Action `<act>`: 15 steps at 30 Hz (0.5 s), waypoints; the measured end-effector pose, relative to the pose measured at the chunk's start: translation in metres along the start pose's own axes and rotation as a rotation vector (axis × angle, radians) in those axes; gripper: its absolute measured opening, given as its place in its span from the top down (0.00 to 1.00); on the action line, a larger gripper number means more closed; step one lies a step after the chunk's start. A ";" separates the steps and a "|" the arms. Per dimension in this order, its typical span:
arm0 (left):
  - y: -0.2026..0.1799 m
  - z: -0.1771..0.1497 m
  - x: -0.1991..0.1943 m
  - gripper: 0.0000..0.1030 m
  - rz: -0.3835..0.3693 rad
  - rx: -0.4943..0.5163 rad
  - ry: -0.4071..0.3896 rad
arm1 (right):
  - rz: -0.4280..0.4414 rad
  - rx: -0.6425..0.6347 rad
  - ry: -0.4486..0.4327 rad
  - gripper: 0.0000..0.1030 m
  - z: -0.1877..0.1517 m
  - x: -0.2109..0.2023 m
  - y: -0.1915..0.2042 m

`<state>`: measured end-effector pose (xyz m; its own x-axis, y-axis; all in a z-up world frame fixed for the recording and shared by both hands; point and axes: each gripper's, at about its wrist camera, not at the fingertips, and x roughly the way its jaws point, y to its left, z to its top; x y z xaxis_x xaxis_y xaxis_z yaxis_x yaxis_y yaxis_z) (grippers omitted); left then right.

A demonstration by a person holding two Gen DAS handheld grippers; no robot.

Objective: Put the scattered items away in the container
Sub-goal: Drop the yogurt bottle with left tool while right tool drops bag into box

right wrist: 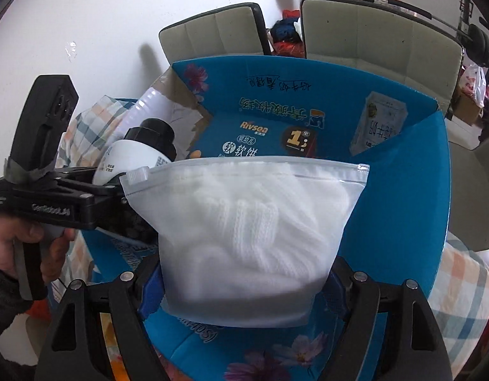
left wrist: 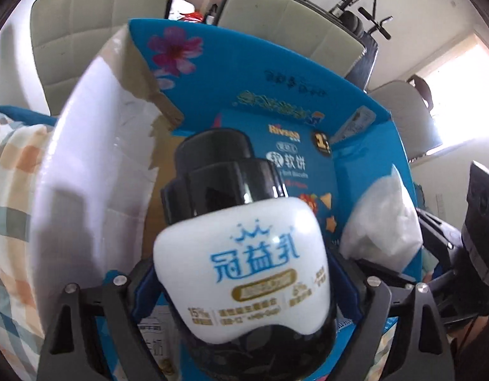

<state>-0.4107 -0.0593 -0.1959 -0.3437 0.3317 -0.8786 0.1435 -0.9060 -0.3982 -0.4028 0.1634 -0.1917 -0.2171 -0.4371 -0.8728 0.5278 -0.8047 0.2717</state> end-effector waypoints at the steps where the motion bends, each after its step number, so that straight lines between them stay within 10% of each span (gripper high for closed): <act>1: -0.003 -0.001 0.000 0.13 -0.006 0.008 0.001 | 0.002 -0.004 0.012 0.17 0.001 0.004 -0.002; 15: 0.007 0.011 -0.033 0.10 0.063 -0.017 -0.017 | -0.025 0.100 -0.083 0.00 0.011 -0.045 -0.014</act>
<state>-0.4084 -0.0794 -0.1666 -0.3491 0.2690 -0.8977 0.1814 -0.9204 -0.3463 -0.4094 0.1901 -0.1524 -0.2982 -0.4445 -0.8447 0.4380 -0.8500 0.2927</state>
